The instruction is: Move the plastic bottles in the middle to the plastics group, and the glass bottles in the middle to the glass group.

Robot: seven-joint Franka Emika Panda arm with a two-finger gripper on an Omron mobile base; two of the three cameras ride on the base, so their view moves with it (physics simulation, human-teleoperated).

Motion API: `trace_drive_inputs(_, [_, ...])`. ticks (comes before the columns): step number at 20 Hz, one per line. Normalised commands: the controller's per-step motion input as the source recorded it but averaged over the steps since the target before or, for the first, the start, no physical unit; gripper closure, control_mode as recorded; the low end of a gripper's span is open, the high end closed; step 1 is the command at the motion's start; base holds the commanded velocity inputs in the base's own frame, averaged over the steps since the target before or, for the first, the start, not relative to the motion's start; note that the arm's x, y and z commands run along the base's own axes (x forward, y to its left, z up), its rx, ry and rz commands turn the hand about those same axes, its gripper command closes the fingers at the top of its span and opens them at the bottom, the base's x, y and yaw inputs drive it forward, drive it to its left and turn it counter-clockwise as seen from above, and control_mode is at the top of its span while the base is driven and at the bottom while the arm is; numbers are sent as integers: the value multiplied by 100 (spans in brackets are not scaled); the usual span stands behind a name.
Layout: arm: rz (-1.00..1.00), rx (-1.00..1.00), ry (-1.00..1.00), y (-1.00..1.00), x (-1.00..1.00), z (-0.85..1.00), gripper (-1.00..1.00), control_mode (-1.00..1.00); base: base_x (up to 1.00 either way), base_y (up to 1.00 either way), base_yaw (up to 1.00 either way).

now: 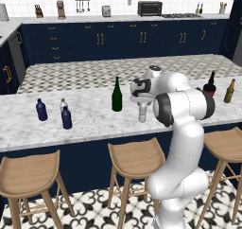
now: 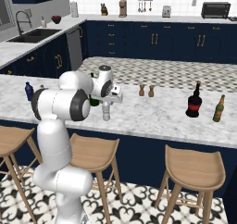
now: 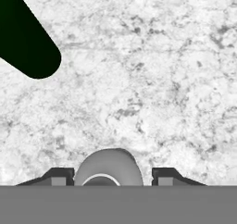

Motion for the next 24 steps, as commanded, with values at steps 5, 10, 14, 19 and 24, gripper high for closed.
trace_drive_inputs(5, [0, 0, -3, -22, -27, 10, 100, -100, 0, 0, 0])
trace_drive_inputs(10, [0, 0, -1, 46, -51, 40, 100, -100, 0, 0, 0])
trace_drive_inputs(14, [0, 0, 0, 89, -34, 15, 100, -100, 0, 0, 0])
trace_drive_inputs(19, [0, 1, 3, 100, -9, 7, 100, -100, 0, 0, 0])
trace_drive_inputs(24, [0, 1, 0, 100, 1, 6, 100, -100, 0, 0, 0])
